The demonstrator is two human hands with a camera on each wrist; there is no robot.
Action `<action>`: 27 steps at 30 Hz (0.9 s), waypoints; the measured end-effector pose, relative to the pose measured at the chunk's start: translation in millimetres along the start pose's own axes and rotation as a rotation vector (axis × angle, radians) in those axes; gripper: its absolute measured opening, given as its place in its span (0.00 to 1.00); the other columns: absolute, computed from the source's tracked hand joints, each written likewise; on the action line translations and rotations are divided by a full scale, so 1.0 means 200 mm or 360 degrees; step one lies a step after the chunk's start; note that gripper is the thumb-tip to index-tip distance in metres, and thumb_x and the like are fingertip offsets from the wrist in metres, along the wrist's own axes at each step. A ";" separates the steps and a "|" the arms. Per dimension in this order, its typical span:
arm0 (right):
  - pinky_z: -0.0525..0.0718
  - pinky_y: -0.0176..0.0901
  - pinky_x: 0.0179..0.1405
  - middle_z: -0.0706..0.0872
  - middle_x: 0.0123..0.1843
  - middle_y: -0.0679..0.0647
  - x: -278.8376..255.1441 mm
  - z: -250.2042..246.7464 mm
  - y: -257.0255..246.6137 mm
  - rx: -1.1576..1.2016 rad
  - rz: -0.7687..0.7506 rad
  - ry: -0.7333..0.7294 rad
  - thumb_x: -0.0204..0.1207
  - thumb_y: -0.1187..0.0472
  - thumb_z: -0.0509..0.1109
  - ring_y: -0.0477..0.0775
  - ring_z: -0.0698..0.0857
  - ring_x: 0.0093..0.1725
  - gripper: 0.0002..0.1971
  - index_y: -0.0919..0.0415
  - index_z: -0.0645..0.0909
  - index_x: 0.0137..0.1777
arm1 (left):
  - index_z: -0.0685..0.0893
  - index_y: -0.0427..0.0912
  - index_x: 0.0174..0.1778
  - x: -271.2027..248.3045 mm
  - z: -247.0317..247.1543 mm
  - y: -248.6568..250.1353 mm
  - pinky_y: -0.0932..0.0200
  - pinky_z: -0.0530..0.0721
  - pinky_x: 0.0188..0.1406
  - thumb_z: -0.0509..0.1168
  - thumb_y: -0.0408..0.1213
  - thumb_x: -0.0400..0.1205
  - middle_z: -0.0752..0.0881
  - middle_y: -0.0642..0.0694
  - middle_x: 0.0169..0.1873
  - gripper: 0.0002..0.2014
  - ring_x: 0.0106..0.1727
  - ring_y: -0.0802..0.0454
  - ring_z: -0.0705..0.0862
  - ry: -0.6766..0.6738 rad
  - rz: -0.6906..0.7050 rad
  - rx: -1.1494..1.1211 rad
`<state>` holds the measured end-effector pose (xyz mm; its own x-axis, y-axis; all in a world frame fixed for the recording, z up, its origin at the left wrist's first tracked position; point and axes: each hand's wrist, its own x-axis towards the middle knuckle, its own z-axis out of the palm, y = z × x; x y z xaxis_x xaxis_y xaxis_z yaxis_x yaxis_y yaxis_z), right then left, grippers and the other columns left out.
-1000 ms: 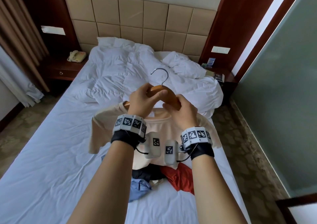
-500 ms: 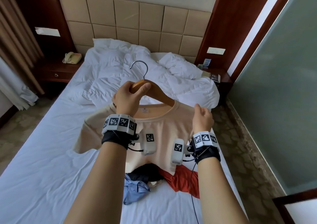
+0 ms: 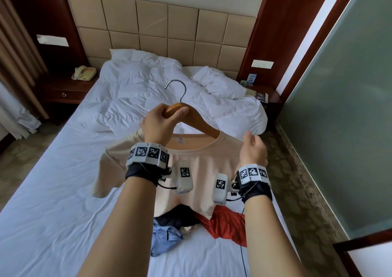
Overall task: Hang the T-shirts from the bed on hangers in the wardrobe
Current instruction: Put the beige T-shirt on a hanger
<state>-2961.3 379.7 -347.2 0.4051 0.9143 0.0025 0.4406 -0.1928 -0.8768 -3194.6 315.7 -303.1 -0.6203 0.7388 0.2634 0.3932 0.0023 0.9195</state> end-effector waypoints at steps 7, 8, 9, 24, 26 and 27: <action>0.44 0.69 0.82 0.87 0.35 0.49 -0.02 0.05 -0.08 -0.0360 -0.0369 -0.0251 0.86 0.41 0.56 0.52 0.84 0.54 0.26 0.52 0.78 0.29 | 0.82 0.43 0.37 -0.03 0.07 0.05 0.40 0.79 0.55 0.70 0.69 0.68 0.78 0.56 0.26 0.28 0.32 0.59 0.78 -0.0053 0.0026 -0.0024; 0.43 0.69 0.82 0.86 0.34 0.47 -0.03 0.05 -0.09 -0.0410 -0.0433 -0.0242 0.86 0.42 0.56 0.52 0.84 0.53 0.26 0.52 0.77 0.29 | 0.82 0.43 0.37 -0.03 0.08 0.05 0.41 0.80 0.52 0.70 0.69 0.67 0.79 0.56 0.26 0.28 0.32 0.57 0.78 -0.0069 0.0017 -0.0051; 0.43 0.69 0.82 0.85 0.34 0.45 -0.05 0.05 -0.10 -0.0457 -0.0495 -0.0248 0.87 0.42 0.55 0.51 0.84 0.53 0.25 0.51 0.79 0.31 | 0.82 0.44 0.36 -0.03 0.08 0.05 0.41 0.81 0.50 0.70 0.70 0.65 0.79 0.55 0.25 0.29 0.32 0.56 0.79 -0.0086 0.0010 -0.0082; 0.78 0.61 0.63 0.88 0.39 0.41 -0.11 -0.05 -0.11 -0.0308 -0.0815 -0.0320 0.72 0.45 0.77 0.50 0.87 0.48 0.09 0.45 0.81 0.43 | 0.82 0.51 0.33 -0.07 0.23 0.10 0.56 0.75 0.36 0.75 0.64 0.67 0.78 0.63 0.23 0.20 0.31 0.59 0.77 -0.0462 0.0162 -0.0243; 0.78 0.62 0.63 0.84 0.35 0.40 -0.10 -0.08 -0.09 -0.0327 -0.0749 -0.0293 0.72 0.45 0.77 0.50 0.85 0.45 0.10 0.45 0.80 0.42 | 0.87 0.47 0.41 -0.08 0.24 0.09 0.53 0.80 0.43 0.72 0.63 0.71 0.83 0.59 0.31 0.21 0.38 0.58 0.82 -0.0541 0.0216 -0.0245; 0.78 0.61 0.63 0.84 0.34 0.39 -0.10 -0.09 -0.08 -0.0342 -0.0726 -0.0269 0.72 0.44 0.77 0.49 0.84 0.43 0.10 0.46 0.80 0.41 | 0.89 0.46 0.45 -0.08 0.25 0.09 0.53 0.82 0.48 0.71 0.61 0.74 0.87 0.58 0.35 0.20 0.43 0.59 0.85 -0.0530 0.0231 -0.0245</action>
<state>-2961.7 358.9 -324.9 0.0072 0.9635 0.2675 0.7032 0.1853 -0.6864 -3143.7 336.8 -305.9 -0.3014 0.9024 0.3080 0.3383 -0.2008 0.9194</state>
